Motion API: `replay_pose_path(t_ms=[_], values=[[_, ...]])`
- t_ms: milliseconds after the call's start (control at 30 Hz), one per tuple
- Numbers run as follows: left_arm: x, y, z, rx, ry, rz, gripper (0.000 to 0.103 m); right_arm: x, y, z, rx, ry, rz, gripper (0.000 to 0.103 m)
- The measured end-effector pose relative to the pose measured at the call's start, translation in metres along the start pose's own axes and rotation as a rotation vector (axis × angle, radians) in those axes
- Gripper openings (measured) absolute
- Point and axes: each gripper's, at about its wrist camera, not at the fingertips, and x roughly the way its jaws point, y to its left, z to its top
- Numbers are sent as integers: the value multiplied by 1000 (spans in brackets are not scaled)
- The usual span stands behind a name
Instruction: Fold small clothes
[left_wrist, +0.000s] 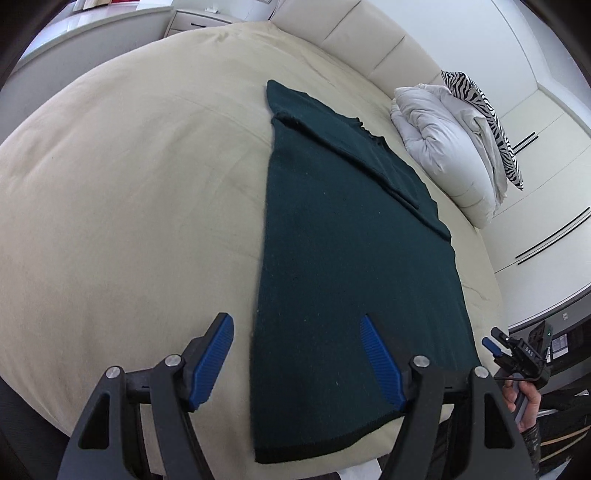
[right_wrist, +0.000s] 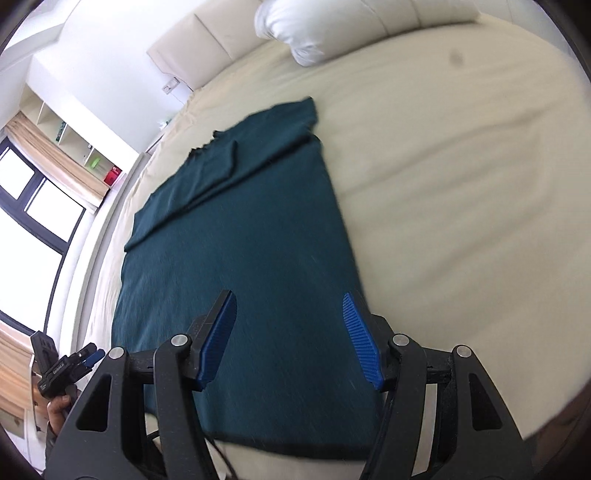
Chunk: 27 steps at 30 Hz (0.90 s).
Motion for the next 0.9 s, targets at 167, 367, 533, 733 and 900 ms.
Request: replay_pose_path(t_ms=[167,367,533,733,900], values=[[9,4,-14,-2,88,-14,74,-3,-42,-28,124,87,22,58],[4,16,-26,-50,135,-94,71,-8,-67,-44,193,96,110,57],[4,21,-28,-87,166,-114,58,-12,-71,-48,206,114,144,57],[3,28,-29,-140,192,-119,41,-9,-65,-43,227,127,157,57],[5,22,-31,-135,209,-118,31,-13,-67,-45,248,151,148,55]])
